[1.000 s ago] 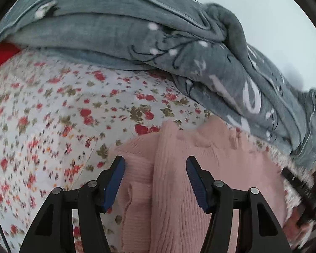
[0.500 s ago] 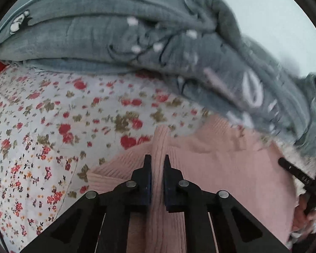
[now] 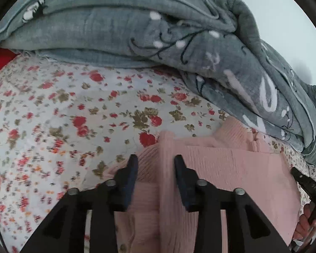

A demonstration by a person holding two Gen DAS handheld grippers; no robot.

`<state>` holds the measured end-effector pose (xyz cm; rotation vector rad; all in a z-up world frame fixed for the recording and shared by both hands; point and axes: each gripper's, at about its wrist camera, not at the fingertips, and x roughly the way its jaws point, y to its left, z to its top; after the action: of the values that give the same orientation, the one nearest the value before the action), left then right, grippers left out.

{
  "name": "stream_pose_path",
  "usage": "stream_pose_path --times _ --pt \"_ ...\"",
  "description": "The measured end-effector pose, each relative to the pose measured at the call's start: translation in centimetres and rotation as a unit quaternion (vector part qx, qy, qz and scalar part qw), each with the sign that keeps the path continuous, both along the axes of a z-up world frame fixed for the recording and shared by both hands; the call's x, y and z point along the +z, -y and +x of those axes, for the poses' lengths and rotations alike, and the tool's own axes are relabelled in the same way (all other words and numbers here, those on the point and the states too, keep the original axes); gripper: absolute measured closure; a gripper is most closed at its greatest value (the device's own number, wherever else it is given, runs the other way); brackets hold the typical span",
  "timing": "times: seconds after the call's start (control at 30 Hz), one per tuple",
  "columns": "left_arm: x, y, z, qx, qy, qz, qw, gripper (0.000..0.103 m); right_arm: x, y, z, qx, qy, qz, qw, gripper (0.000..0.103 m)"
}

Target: Fold small clothes

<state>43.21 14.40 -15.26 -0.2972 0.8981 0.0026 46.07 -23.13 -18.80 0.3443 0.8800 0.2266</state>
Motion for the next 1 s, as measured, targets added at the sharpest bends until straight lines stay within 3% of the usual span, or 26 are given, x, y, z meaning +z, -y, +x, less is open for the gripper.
stream_pose_path --times 0.03,0.1,0.13,0.3,0.47,0.67,0.73,1.0 --pt "0.8 -0.2 -0.8 -0.001 0.010 -0.005 0.9999 0.060 0.5 0.9 -0.5 -0.007 0.001 0.011 1.000 0.067" --pt "1.8 -0.8 -2.3 -0.001 0.026 -0.014 0.9996 0.041 1.9 2.9 -1.7 -0.018 0.003 0.044 0.999 0.047" --pt "2.3 -1.0 -3.3 0.000 0.036 -0.020 0.9991 0.041 2.4 3.3 -1.8 -0.017 0.000 0.051 0.999 0.038" --pt "2.8 -1.7 -7.1 -0.015 0.046 -0.036 0.9982 0.038 3.4 4.1 -4.5 -0.004 -0.009 0.054 0.998 0.036" --pt "0.8 -2.4 -10.7 -0.038 0.060 -0.093 0.9932 0.037 1.2 2.6 -6.5 0.036 -0.044 0.040 0.998 0.036" --pt "-2.4 -2.3 -9.1 -0.056 0.003 -0.156 0.9861 0.036 -0.7 1.0 -6.2 0.045 -0.060 0.034 0.997 0.033" --pt "-3.4 -2.2 -8.5 -0.048 -0.015 -0.153 0.9868 0.037 -0.7 0.4 -6.0 0.052 -0.056 0.025 0.997 0.029" --pt "-3.7 -1.4 -6.2 -0.038 -0.010 -0.147 0.9884 0.037 -1.1 -2.1 -4.0 0.066 -0.053 -0.035 0.996 0.018"
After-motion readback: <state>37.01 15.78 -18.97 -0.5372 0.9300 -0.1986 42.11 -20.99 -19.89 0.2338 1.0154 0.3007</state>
